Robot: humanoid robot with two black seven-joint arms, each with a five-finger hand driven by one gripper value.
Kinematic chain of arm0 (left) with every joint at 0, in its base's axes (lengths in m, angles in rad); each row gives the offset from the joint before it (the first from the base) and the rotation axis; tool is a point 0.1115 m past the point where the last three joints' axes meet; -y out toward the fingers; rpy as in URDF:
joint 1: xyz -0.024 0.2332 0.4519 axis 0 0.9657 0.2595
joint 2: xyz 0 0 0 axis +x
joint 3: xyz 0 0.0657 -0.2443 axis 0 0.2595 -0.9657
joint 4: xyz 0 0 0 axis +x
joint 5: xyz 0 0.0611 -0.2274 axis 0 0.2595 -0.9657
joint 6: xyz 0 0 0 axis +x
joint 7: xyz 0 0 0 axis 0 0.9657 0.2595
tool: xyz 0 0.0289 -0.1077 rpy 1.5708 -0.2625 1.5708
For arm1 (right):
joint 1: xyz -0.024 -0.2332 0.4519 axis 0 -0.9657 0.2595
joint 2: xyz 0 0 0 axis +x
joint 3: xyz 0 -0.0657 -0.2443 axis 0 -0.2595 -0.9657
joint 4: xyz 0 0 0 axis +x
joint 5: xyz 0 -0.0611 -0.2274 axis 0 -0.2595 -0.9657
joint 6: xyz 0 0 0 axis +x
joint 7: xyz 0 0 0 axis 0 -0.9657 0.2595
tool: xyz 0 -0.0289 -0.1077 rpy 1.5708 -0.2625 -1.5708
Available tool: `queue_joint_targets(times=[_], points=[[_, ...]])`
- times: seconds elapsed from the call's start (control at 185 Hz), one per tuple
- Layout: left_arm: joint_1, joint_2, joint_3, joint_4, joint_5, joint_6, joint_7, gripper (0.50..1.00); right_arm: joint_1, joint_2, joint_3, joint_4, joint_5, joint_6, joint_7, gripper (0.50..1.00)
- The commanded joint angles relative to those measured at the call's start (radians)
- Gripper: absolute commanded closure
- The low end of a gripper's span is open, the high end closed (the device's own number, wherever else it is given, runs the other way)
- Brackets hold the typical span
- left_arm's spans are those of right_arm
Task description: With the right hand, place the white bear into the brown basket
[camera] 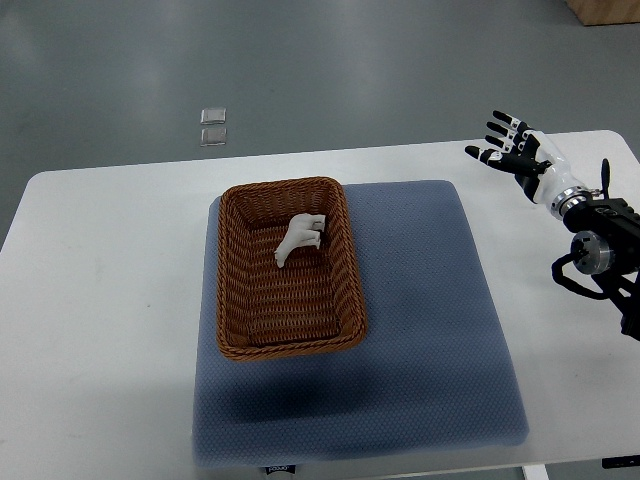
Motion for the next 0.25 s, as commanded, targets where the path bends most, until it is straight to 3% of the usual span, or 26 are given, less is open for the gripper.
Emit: queue_joint_targets(times=[0.0, 0.249], points=[[0.0, 0.0, -0.001, 0.0, 0.0, 0.0, -0.001, 0.5, -0.003, 0.002, 0.001, 0.003, 0.001, 0.001, 0.001, 0.576], [0.0, 0.0, 0.0, 0.0, 0.0, 0.0, -0.001, 0.5, -0.009, 0.012, 0.001, 0.014, 0.0, 0.0, 0.014, 0.574]])
